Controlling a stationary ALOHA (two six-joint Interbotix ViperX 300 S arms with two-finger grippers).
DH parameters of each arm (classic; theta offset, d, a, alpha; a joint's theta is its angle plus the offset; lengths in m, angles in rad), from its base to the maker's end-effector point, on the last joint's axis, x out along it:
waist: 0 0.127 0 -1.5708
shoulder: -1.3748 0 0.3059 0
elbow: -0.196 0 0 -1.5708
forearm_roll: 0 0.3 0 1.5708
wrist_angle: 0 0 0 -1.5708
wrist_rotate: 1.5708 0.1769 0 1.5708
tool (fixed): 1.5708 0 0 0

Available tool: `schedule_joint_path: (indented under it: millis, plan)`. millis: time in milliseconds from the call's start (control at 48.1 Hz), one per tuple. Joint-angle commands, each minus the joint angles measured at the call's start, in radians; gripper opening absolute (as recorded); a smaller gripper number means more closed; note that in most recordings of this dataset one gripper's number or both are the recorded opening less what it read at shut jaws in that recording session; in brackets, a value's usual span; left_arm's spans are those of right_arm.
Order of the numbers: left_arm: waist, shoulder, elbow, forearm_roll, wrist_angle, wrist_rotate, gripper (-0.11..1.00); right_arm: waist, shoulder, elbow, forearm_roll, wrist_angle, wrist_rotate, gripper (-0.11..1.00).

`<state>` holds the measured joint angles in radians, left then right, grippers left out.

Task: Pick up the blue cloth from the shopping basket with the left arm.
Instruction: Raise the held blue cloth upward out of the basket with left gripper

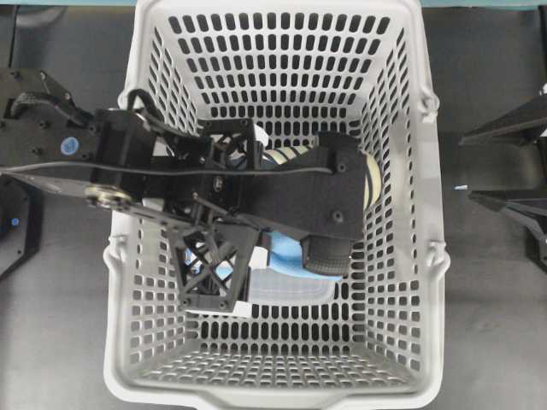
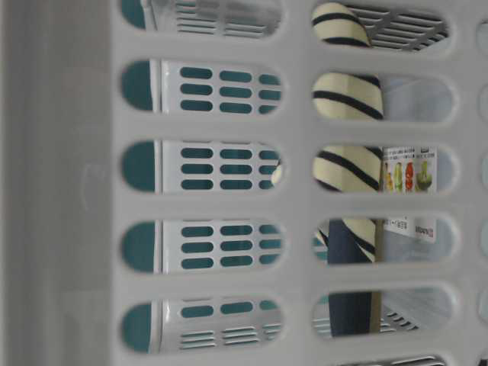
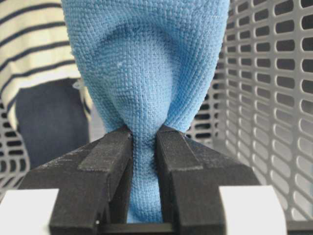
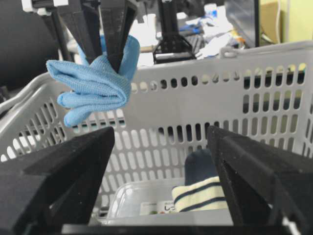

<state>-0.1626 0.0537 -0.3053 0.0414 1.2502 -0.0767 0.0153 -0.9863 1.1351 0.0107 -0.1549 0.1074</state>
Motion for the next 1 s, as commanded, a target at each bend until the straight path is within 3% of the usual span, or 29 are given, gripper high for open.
schedule_joint_path:
  millis: [0,978]
  plan:
    - [-0.003,-0.017,-0.018,0.003,-0.002,0.002,0.12,0.002,0.006,-0.008,0.002,-0.005,0.000,0.74]
    - [-0.002,-0.017,-0.017,0.003,0.032,0.003,0.12,0.002,0.006,-0.002,0.002,0.003,0.000,0.74]
